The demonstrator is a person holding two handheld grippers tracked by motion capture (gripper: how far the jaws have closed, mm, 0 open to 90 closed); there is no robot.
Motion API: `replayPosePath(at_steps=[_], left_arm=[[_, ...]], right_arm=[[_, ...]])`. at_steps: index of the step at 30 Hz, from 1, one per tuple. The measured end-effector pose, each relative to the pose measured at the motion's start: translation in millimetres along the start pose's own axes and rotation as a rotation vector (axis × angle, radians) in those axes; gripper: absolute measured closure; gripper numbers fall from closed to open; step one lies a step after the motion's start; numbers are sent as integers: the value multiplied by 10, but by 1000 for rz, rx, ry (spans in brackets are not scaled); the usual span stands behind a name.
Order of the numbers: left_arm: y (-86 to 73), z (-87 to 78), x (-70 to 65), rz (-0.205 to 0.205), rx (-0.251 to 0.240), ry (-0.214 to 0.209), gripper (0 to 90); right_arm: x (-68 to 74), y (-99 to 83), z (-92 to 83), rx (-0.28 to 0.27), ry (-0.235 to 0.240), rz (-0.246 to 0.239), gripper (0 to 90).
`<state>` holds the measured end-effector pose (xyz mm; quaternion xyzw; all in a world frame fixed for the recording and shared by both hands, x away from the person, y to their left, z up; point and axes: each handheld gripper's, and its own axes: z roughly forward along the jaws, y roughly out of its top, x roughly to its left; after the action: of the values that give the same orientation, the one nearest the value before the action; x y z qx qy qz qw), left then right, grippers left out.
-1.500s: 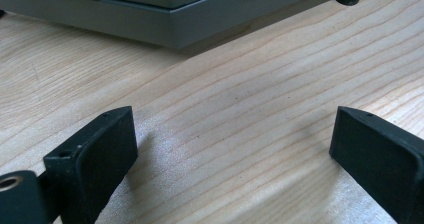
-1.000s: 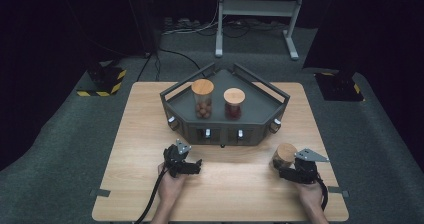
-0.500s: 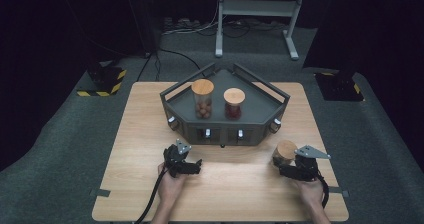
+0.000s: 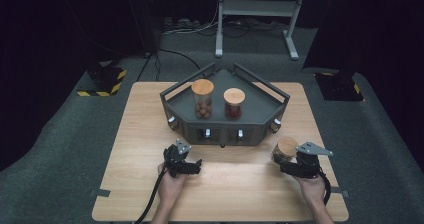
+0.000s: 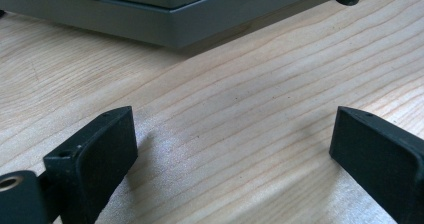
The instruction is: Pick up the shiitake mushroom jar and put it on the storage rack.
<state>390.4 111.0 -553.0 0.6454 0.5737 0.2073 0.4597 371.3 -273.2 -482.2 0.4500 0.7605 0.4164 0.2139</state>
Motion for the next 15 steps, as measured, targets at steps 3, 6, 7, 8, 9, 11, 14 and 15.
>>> replayPosePath(at_steps=[3,6,7,8,9,11,14,15], left_arm=[[0,0,0,-1,-1,0,49],[0,0,0,-1,-1,0,49],[0,0,0,0,0,0,49],[0,0,0,-1,-1,0,49],[0,0,0,-1,-1,0,49],[0,1,-1,-1,-1,0,49],[0,0,0,0,0,0,49],[0,0,0,0,0,0,49]], right_arm=[[6,18,-7,-3,3,0,250],[15,51,-28,-8,11,4,250],[19,58,-33,-10,11,6,250],[21,67,-38,-12,12,5,250],[22,77,-44,-13,15,5,250],[26,87,-48,-13,18,7,250],[33,107,-58,-16,19,-1,250],[38,116,-63,-17,21,1,250]])
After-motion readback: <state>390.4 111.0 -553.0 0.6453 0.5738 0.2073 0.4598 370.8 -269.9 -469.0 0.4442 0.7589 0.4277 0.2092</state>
